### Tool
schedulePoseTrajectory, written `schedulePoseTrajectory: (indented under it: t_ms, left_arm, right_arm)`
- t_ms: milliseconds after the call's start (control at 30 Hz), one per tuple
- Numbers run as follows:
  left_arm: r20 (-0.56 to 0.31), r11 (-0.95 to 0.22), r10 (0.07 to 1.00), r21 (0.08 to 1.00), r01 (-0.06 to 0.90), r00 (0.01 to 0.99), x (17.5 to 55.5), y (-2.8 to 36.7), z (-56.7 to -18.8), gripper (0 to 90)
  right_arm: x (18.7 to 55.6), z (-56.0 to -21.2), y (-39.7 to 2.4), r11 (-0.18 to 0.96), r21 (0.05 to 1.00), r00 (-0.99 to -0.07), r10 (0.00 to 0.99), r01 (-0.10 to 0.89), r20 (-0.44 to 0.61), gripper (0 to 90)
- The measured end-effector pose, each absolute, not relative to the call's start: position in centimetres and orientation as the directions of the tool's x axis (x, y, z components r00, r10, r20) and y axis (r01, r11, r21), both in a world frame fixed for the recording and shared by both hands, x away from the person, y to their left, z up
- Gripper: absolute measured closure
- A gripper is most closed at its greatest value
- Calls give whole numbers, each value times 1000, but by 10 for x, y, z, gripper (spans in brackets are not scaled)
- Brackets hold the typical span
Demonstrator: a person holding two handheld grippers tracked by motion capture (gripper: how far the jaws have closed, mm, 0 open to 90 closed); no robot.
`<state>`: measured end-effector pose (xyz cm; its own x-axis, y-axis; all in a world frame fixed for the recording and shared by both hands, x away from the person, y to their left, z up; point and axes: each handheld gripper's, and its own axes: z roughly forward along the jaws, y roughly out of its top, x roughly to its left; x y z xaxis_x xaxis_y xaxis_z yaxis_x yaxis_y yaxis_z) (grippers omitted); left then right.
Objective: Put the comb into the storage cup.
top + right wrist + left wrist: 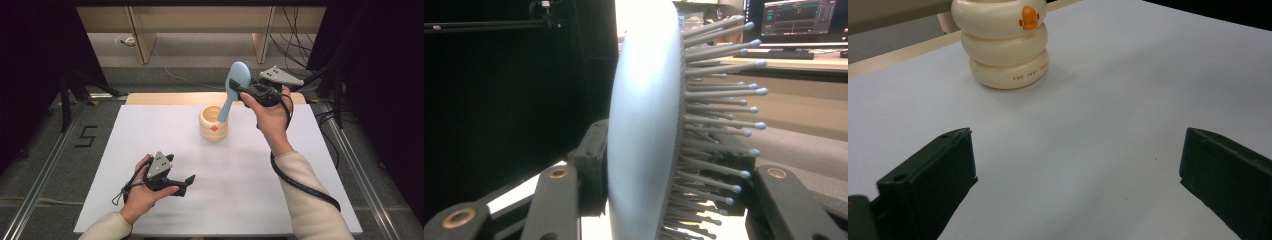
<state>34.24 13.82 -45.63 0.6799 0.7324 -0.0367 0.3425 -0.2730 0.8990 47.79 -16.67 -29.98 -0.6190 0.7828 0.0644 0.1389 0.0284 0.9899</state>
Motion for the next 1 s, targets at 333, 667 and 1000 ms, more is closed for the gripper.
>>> schedulePoseTrajectory:
  t_ms: [333, 667, 1000]
  left_arm:
    - [-37, -273, 732, 899, 343, 681, 342, 138, -456, 9]
    - [-42, -271, 731, 898, 346, 681, 342, 137, -457, 10]
    - [-41, -274, 730, 897, 347, 682, 343, 137, -457, 10]
  right_arm:
    - [481, -299, -165, 23, 990, -616, 784, 141, 70, 514]
    - [485, -298, -163, 18, 990, -612, 788, 138, 71, 514]
    - [488, -300, -161, 19, 990, -607, 791, 143, 72, 514]
